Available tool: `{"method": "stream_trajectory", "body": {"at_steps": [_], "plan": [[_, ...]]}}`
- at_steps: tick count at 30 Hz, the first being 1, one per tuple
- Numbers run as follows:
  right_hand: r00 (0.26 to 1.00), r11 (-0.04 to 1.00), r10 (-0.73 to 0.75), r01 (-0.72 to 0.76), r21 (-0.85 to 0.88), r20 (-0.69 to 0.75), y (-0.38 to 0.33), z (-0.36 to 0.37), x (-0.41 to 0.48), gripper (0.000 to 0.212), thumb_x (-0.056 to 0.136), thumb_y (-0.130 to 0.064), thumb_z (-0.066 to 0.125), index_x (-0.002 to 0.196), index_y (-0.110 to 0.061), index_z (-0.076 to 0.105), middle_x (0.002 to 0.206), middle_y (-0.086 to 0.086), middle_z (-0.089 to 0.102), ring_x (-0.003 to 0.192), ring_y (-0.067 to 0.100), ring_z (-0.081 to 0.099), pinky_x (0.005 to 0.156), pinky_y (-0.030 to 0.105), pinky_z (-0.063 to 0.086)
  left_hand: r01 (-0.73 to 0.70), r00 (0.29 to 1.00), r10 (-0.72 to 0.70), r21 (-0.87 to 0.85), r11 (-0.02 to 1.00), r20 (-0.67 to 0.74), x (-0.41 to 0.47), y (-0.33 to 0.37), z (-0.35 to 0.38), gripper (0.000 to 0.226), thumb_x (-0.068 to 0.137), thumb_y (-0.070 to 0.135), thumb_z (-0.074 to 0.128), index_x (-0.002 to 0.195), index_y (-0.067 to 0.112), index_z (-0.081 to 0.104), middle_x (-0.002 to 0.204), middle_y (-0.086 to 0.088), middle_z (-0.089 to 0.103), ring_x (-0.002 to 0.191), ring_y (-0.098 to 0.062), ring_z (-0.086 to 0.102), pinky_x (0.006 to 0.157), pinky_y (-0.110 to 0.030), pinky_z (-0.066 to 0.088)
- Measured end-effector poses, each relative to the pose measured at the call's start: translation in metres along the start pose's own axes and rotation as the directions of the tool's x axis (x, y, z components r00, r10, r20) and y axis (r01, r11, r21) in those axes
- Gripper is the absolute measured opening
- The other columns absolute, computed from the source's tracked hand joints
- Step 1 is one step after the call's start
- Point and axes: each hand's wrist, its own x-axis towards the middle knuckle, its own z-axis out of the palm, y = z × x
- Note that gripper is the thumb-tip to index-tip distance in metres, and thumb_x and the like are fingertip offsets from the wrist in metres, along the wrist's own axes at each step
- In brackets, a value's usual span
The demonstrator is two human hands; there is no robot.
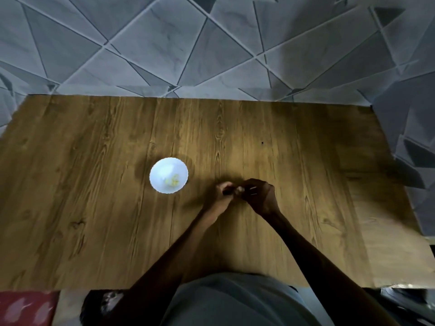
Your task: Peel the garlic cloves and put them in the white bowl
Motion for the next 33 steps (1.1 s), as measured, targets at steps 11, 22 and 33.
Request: {"method": "stream_trajectory", "body": {"at_steps": [11, 22, 33], "plan": [[0.970, 0.869, 0.243, -0.232, 0.438, 0.031, -0.002, -0.007, -0.012, 0.029, 0.085, 0.000, 0.071, 0.113, -0.007, 0.068, 0.106, 0.002, 0.072, 0.099, 0.012, 0.070, 0.078, 0.029, 0.059, -0.125, 0.992, 0.123, -0.070, 0.990, -0.035, -0.018, 0.016, -0.006, 0.021, 0.080, 0.016, 0.078, 0.100, 0.013, 0.072, 0.097, -0.001, 0.074, 0.098, -0.013, 0.068, 0.084, -0.022, 0.053], [0.956, 0.780, 0.286, -0.271, 0.564, 0.064, -0.004, -0.013, -0.009, 0.024, 0.082, -0.002, 0.074, 0.106, -0.001, 0.071, 0.102, 0.013, 0.073, 0.101, 0.026, 0.070, 0.089, 0.046, 0.057, -0.262, 0.958, 0.273, 0.122, 0.957, -0.087, -0.027, 0.021, -0.005, 0.021, 0.083, 0.020, 0.075, 0.104, 0.016, 0.073, 0.098, 0.007, 0.074, 0.094, -0.001, 0.067, 0.085, -0.019, 0.053], [0.970, 0.864, 0.222, -0.241, 0.441, 0.094, -0.007, -0.017, -0.002, 0.018, 0.086, 0.000, 0.069, 0.103, -0.001, 0.072, 0.098, 0.011, 0.074, 0.095, 0.020, 0.072, 0.086, 0.039, 0.059, -0.145, 0.989, 0.149, 0.119, 0.982, -0.023, -0.025, 0.025, -0.014, 0.026, 0.080, 0.022, 0.078, 0.105, 0.019, 0.069, 0.100, 0.010, 0.071, 0.096, 0.002, 0.063, 0.076, -0.010, 0.050]]}}
